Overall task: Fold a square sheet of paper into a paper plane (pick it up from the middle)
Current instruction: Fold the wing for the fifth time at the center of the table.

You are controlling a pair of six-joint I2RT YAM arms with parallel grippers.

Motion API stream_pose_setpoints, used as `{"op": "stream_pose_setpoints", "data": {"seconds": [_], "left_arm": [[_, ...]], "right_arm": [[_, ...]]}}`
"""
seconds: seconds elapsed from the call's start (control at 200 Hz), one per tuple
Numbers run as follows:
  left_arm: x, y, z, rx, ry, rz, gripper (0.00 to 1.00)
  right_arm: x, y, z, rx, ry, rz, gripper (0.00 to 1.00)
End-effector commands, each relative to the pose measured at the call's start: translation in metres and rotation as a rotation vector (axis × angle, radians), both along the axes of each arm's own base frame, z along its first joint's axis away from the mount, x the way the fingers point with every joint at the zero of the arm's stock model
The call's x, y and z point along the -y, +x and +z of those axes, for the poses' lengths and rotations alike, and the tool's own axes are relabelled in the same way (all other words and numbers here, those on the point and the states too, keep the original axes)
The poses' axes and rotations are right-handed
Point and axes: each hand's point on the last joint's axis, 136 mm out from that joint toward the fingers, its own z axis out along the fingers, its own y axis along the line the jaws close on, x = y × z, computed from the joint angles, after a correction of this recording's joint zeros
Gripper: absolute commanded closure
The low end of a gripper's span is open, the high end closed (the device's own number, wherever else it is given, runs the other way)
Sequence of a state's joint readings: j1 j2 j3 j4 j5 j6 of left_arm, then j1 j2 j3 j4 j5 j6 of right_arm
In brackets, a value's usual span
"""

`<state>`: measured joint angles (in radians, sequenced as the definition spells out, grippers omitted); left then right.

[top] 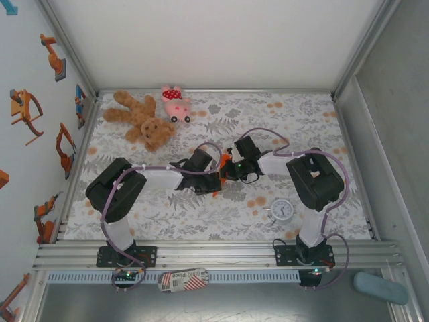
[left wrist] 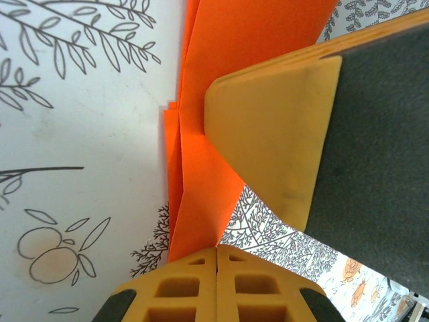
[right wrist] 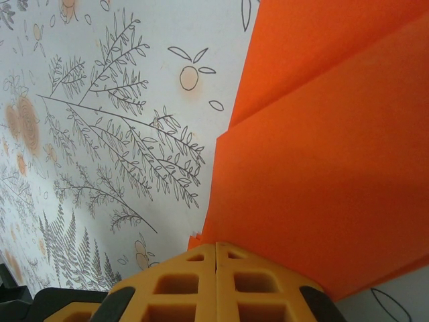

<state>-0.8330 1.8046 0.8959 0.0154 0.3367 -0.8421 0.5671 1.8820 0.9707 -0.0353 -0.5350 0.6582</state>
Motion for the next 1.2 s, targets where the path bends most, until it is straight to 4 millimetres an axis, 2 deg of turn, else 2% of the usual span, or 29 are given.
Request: {"op": "stream_pose_setpoints", "data": {"seconds": [0.0,0.22,0.3,0.701,1.197], "left_arm": [[-0.01,-0.012,-0.008,-0.036,0.034,0.013,1.0],[-0.001,0.002,0.023,0.038,-0.036,0.025,0.98],[-0.003,0.007,0.027,0.059,-0.04,0.036,0.98],[-0.009,0.007,-0.005,-0.017,0.027,0.081,1.0],[-0.035,-0.026,-0.013,-0.084,0.143,0.075,1.0]], "right_arm": [[0.008,-0.005,-0.019,-0.039,-0.059,-0.016,0.95],[0.009,-0.006,-0.02,-0.04,-0.061,-0.017,0.95],[0.009,-0.006,-0.02,-0.04,-0.06,-0.017,0.96],[0.008,-0.006,-0.021,-0.047,-0.059,-0.019,0.99],[0.017,-0.007,-0.035,-0.075,-0.127,-0.039,1.0]]}}
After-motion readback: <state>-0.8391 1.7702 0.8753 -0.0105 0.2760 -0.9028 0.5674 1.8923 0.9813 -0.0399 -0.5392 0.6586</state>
